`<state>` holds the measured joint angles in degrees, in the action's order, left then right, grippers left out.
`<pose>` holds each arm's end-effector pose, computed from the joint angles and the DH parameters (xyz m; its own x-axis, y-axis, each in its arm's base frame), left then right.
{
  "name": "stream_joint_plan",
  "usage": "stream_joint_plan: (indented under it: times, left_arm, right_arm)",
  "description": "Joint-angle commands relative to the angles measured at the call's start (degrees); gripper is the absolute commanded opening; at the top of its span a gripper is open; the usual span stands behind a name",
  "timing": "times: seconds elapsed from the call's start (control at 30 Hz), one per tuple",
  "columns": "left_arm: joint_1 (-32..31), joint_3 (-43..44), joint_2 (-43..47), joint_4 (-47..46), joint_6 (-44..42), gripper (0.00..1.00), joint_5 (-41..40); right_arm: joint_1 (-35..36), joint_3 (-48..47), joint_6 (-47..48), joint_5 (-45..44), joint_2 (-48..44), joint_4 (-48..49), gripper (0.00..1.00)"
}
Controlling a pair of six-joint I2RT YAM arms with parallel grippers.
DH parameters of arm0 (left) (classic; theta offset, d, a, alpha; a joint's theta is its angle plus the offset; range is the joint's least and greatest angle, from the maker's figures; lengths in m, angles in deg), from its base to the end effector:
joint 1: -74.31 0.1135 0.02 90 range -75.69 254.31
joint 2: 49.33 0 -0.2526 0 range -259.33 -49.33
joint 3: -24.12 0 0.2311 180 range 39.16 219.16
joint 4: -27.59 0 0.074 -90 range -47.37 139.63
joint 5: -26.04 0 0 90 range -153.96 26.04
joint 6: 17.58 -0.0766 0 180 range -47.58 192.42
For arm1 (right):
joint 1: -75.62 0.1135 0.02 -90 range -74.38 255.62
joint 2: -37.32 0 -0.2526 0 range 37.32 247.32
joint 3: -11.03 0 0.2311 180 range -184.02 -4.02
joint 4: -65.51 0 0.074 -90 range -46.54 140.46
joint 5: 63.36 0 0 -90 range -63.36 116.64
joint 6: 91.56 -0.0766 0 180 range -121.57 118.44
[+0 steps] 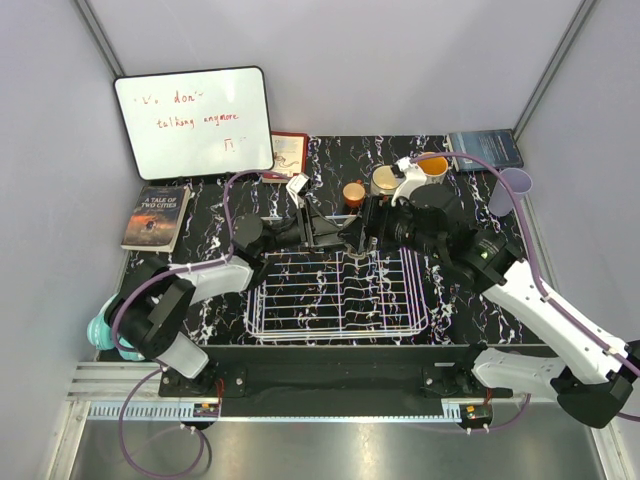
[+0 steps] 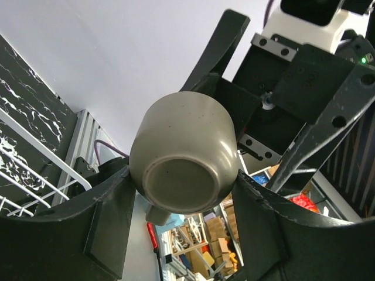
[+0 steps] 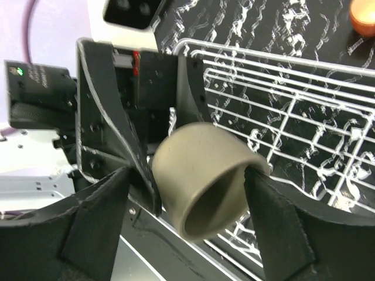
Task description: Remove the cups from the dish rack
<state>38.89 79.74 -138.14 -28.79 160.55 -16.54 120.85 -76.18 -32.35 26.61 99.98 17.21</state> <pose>0.2312 -0.2336 0.2891 -0.9327 -0.1665 -0.3198 0.3515 -0.2229 -0.9093 0.1775 0.1789 0.3732 -0.6069 0.1151 -0.7864 -0.4644 0.7517 0.4684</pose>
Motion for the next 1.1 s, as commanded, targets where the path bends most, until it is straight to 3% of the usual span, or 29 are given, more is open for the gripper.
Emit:
stream_joint_plan:
  times: [0.0, 0.33, 0.43, 0.6, 0.73, 0.83, 0.87, 1.07]
  left_arm:
    - [-0.53, -0.85, 3.21, -10.23, -1.57, 0.0, 1.54]
    - [-0.88, -1.29, 3.04, -10.14, -1.92, 0.0, 2.41]
    - [-0.88, -1.38, 2.77, -10.23, -2.0, 0.0, 2.59]
    - [-0.88, -0.94, 1.98, -10.5, -1.83, 0.0, 2.85]
    - [-0.71, -0.15, 0.93, -10.41, -1.74, 0.0, 3.73]
    - [-0.18, 0.9, -0.74, -9.62, -1.22, 0.14, 4.7]
    - [0.08, 1.34, -1.79, -9.7, -0.69, 0.27, 4.87]
    - [1.67, 2.49, -4.87, -9.97, 0.54, 0.39, 5.67]
  right_arm:
    - [-1.2, 0.53, -0.5, -0.67, -0.34, 5.39, 0.77]
    - [-1.64, 1.76, -2.17, 1.7, -1.31, 9.26, 0.51]
    - [-1.64, 2.46, -2.7, 2.14, -1.57, 9.61, 0.36]
    - [-1.55, 2.73, -3.05, 3.28, -1.48, 9.88, 0.0]
    - [-1.64, 2.81, -2.7, 4.07, -2.18, 9.79, 0.0]
    - [-1.55, 2.55, -2.35, 3.81, -2.97, 9.35, 0.0]
    - [-1.64, 2.38, -2.09, 3.55, -3.24, 8.83, 0.0]
    - [-1.64, -2.01, 2.29, 0.38, -1.14, 5.58, 0.0]
